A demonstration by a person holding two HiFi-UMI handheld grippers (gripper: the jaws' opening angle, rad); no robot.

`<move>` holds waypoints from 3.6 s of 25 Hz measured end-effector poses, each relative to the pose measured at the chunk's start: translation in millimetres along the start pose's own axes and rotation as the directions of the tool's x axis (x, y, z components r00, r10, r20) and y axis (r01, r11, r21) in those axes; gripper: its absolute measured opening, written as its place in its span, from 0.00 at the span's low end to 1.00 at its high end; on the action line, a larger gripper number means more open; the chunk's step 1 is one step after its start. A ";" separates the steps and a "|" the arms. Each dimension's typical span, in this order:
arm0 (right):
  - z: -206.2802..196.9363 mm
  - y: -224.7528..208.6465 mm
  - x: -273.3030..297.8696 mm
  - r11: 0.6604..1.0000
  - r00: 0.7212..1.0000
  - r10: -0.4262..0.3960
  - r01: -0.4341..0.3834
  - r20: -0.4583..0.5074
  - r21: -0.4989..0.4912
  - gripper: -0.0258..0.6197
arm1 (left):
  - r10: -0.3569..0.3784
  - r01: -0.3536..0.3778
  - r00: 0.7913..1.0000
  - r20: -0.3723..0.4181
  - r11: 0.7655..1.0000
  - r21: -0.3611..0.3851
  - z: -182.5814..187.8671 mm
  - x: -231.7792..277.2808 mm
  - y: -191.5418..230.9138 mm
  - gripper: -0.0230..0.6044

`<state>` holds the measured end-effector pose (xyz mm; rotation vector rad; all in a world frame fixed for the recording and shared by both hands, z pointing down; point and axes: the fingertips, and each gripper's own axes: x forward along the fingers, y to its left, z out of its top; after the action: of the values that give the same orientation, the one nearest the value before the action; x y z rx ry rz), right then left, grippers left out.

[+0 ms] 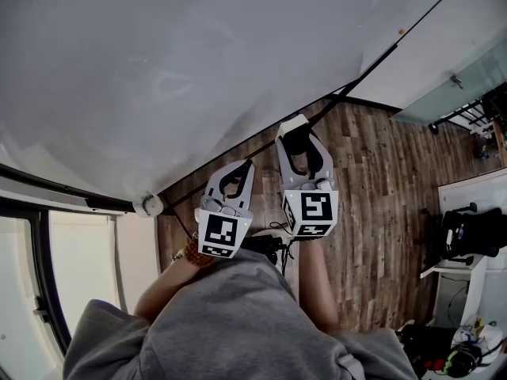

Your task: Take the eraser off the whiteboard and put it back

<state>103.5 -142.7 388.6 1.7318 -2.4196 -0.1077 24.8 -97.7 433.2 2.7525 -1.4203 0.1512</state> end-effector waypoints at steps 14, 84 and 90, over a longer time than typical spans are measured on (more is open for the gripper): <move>5.6 -2.4 -0.7 1.000 1.000 0.012 -0.012 0.005 -0.018 0.35 | 0.003 -0.003 1.000 0.008 1.000 -0.007 2.4 3.2 -3.1 0.05; 12.2 0.2 50.8 0.995 0.995 0.099 -0.098 0.019 -0.018 0.35 | 0.092 -0.092 0.996 0.001 0.995 -0.030 5.2 30.5 31.9 0.05; 13.8 -0.3 57.7 0.994 0.994 0.107 -0.107 0.019 -0.019 0.35 | 0.104 -0.103 0.995 0.002 0.994 -0.034 6.4 34.3 38.2 0.05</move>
<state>83.3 -197.8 380.3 1.5972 -2.5116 -0.1334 13.9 -148.2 430.2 2.6550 -1.5524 0.1238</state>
